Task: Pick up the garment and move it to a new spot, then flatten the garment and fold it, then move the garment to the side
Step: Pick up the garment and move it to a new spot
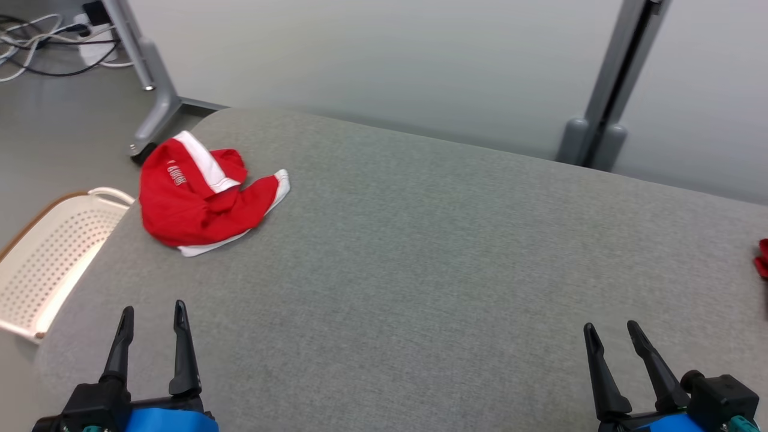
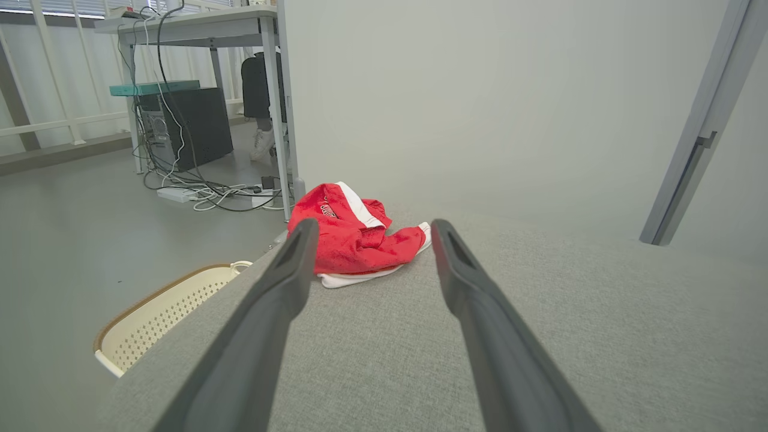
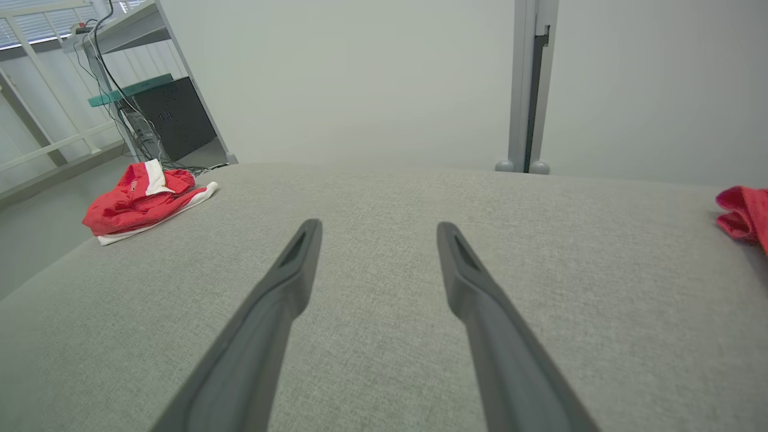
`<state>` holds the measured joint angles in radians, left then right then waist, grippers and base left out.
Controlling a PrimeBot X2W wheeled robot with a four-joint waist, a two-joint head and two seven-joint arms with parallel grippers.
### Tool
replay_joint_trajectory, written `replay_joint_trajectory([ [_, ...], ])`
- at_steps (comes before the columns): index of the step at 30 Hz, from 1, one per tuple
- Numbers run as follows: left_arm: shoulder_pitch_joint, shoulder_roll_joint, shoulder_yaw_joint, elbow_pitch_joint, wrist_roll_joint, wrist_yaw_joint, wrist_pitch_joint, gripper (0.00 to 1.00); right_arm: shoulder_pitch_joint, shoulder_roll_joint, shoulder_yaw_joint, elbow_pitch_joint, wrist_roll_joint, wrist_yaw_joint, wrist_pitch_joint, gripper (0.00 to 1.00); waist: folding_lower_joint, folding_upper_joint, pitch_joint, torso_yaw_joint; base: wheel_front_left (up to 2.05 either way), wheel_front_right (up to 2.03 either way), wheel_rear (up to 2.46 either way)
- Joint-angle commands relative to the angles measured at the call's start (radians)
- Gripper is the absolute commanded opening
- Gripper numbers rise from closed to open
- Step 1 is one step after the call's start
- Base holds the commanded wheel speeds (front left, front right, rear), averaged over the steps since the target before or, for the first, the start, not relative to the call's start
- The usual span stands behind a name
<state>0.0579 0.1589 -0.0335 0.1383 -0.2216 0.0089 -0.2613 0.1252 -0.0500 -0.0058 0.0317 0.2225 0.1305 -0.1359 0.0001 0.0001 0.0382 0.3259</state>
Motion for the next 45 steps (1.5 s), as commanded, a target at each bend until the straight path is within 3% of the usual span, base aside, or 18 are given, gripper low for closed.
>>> replay_joint_trajectory([
  [1, -0.001, 0.000, 0.007, -0.010, -0.004, 0.011, -0.002, 1.00, -0.013, -0.001, 0.002, 0.002, -0.002, 0.000, -0.003, 1.00, -0.0001, -0.0001, 0.015, 0.033, 0.00, 0.00, 0.00],
  [11, 0.015, 0.012, 0.011, -0.022, -0.016, 0.018, 0.000, 1.00, -0.018, -0.001, 0.010, 0.006, -0.003, 0.001, -0.001, 1.00, -0.0001, -0.0001, 0.023, 0.120, 0.00, 0.00, 0.00],
  [21, 0.028, 0.015, 0.024, -0.029, -0.027, 0.034, -0.001, 1.00, -0.018, -0.001, 0.019, 0.008, -0.006, 0.000, -0.003, 1.00, -0.0001, -0.0001, 0.027, 0.119, 0.00, 0.00, 0.00],
  [27, -0.041, 0.006, 0.045, -0.015, -0.052, 0.041, -0.002, 1.00, -0.034, -0.001, 0.016, -0.014, -0.018, 0.001, 0.010, 1.00, -0.0001, -0.0001, 0.064, 0.091, 0.00, 0.00, 0.00],
  [33, -0.220, 0.033, 0.099, 0.063, -0.094, 0.034, -0.003, 1.00, -0.076, -0.001, 0.015, -0.082, -0.061, 0.000, 0.038, 1.00, -0.0001, -0.0001, 0.136, 0.029, 0.00, 0.00, 0.00],
  [45, -0.635, 0.213, 0.231, 0.322, -0.164, 0.008, -0.003, 1.00, -0.158, -0.030, -0.018, -0.323, -0.125, 0.000, 0.125, 1.00, -0.0001, -0.0001, 0.378, -0.137, 0.00, 0.00, 0.00],
])
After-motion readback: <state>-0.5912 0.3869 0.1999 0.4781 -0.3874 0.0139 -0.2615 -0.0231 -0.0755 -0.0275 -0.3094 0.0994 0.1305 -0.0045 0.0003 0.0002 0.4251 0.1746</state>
